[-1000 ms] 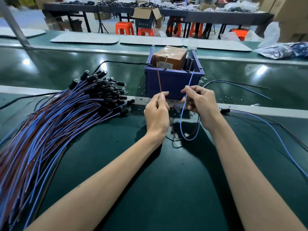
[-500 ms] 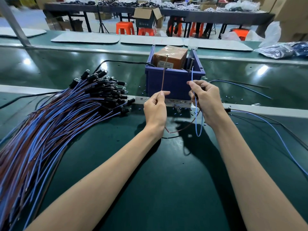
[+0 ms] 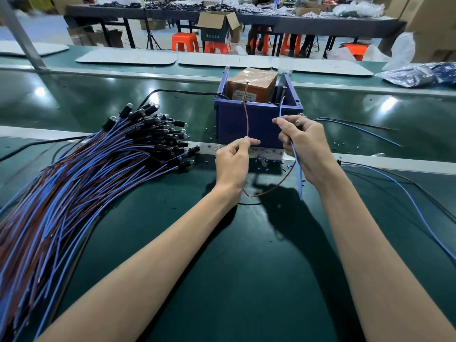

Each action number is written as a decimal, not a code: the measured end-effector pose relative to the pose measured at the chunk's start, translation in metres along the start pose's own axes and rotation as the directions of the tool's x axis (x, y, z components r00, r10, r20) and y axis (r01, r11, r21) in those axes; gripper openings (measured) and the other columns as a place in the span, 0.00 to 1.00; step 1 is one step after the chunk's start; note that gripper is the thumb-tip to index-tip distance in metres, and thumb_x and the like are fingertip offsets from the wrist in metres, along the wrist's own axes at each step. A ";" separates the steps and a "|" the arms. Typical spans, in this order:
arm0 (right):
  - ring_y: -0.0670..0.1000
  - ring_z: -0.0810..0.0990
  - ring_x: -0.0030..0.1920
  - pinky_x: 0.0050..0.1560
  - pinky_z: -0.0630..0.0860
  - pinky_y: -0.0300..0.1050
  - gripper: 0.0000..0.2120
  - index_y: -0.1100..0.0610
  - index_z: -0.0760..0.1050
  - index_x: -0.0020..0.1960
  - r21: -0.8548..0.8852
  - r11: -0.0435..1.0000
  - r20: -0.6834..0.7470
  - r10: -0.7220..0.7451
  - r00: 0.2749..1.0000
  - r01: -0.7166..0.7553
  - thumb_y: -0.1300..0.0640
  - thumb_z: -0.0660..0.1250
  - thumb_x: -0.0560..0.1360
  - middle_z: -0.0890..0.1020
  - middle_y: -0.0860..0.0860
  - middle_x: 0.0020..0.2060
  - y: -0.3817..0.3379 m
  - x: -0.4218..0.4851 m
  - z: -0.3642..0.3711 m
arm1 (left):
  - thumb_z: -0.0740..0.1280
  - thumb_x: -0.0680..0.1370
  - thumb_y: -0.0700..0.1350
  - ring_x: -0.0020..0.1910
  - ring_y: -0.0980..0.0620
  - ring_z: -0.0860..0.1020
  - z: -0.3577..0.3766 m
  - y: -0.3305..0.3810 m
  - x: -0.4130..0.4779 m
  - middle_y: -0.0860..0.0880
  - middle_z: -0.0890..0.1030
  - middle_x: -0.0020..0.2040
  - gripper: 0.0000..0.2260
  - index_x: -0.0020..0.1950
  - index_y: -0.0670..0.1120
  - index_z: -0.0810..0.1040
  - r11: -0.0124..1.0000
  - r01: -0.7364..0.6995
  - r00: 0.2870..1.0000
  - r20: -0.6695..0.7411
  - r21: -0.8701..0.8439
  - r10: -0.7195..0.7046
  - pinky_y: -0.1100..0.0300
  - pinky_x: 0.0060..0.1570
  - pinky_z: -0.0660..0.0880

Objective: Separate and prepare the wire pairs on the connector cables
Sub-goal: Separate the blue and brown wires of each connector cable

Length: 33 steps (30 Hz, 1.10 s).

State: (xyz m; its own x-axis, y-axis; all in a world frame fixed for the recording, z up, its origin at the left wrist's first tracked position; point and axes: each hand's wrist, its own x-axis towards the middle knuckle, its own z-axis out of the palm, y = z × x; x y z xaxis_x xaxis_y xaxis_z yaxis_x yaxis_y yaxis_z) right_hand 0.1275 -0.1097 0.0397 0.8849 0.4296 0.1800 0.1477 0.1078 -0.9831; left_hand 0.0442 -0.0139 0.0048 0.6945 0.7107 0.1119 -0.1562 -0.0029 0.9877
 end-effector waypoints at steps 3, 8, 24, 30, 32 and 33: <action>0.42 0.64 0.21 0.23 0.61 0.29 0.06 0.61 0.76 0.46 -0.079 0.997 -0.033 -0.023 0.999 0.020 0.58 0.69 0.76 0.69 0.49 0.24 0.000 0.002 0.000 | 0.61 0.81 0.43 0.28 0.61 0.65 0.000 -0.001 0.000 0.51 0.71 0.40 0.14 0.40 0.49 0.82 1.000 -0.013 0.999 0.034 0.014 0.013 0.66 0.34 0.62; 0.42 0.65 0.19 0.23 0.62 0.29 0.09 0.58 0.75 0.37 -0.116 0.992 -0.033 -0.044 0.998 0.040 0.58 0.70 0.75 0.71 0.48 0.22 0.000 0.004 0.000 | 0.61 0.80 0.43 0.30 0.60 0.65 -0.001 -0.001 0.000 0.51 0.71 0.39 0.14 0.38 0.51 0.82 1.000 -0.010 0.999 0.032 0.016 0.010 0.65 0.33 0.62; 0.44 0.74 0.21 0.22 0.67 0.31 0.09 0.57 0.73 0.54 -0.463 0.870 0.254 0.313 0.915 -0.169 0.52 0.59 0.82 0.80 0.51 0.25 -0.039 -0.012 -0.016 | 0.62 0.76 0.52 0.43 0.51 0.80 0.011 0.001 -0.020 0.59 0.80 0.43 0.35 0.79 0.50 0.49 0.828 -0.326 0.943 0.224 0.457 0.248 0.54 0.47 0.74; 0.55 0.74 0.45 0.46 0.71 0.45 0.16 0.64 0.72 0.64 -0.869 0.487 0.038 0.250 0.968 -0.092 0.63 0.60 0.77 0.76 0.58 0.46 -0.052 -0.001 -0.053 | 0.58 0.76 0.45 0.44 0.39 0.75 0.006 0.047 -0.029 0.41 0.77 0.49 0.09 0.55 0.45 0.72 0.169 -0.446 0.895 0.432 0.879 0.114 0.54 0.40 0.65; 0.61 0.68 0.63 0.66 0.67 0.52 0.24 0.57 0.66 0.72 -0.922 0.365 -0.049 0.231 0.972 -0.133 0.64 0.57 0.76 0.68 0.62 0.63 -0.053 0.000 -0.064 | 0.56 0.79 0.50 0.42 0.43 0.70 0.012 0.061 -0.039 0.42 0.74 0.41 0.12 0.40 0.45 0.67 0.124 -0.501 0.851 0.514 0.856 -0.106 0.55 0.40 0.63; 0.61 0.63 0.66 0.70 0.63 0.54 0.26 0.54 0.65 0.73 -0.934 0.324 -0.083 0.203 0.976 -0.147 0.65 0.56 0.75 0.65 0.61 0.65 -0.053 0.001 -0.066 | 0.54 0.80 0.52 0.40 0.44 0.71 0.014 0.065 -0.049 0.44 0.74 0.38 0.15 0.39 0.44 0.67 0.205 -0.560 0.761 0.596 0.803 -0.256 0.56 0.39 0.65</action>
State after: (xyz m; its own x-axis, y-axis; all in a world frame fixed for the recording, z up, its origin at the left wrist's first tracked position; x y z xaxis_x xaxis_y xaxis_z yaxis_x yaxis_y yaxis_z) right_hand 0.1493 -0.1746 0.0902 0.9299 0.3668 -0.0268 0.3308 -0.8659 -0.3751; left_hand 0.0102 -0.0586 0.0654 0.9872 0.1220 -0.1031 0.1428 -0.9634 0.2271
